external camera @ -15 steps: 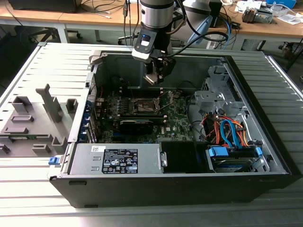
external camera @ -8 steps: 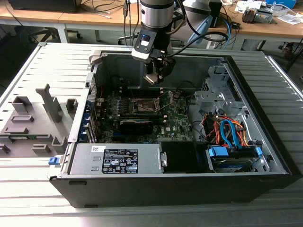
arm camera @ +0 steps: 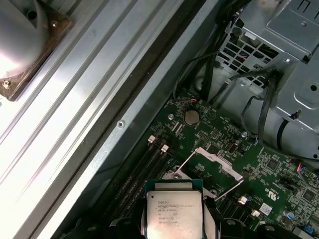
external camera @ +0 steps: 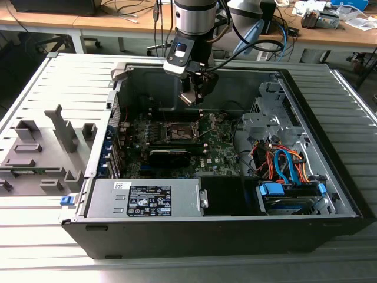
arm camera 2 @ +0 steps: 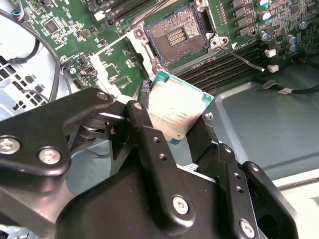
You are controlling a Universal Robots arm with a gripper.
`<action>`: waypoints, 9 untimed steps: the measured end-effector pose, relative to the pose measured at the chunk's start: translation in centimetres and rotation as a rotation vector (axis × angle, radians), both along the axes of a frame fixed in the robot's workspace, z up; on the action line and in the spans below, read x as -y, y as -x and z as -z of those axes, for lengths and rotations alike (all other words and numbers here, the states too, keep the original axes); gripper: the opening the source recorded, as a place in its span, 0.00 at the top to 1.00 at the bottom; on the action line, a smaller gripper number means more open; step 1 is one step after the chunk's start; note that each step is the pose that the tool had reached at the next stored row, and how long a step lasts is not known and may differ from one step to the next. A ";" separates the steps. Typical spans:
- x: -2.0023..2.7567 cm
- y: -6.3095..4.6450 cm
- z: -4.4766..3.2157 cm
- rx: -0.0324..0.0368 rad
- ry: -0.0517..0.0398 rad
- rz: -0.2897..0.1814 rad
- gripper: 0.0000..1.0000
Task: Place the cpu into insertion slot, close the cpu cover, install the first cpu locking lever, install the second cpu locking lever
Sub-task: 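Place the cpu into insertion slot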
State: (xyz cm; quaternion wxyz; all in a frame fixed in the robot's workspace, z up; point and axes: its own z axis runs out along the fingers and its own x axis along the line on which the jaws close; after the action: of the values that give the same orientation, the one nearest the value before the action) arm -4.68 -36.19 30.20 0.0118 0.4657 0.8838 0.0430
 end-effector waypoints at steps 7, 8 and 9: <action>0.00 0.0 0.00 0.0000 0.0000 0.007 0.46; 0.00 0.0 0.00 0.0000 0.0000 0.008 0.46; 0.00 0.0 0.00 0.0000 0.0000 0.009 0.46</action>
State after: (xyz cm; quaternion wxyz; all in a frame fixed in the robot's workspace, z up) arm -4.69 -36.19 30.20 0.0119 0.4695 0.8818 0.0430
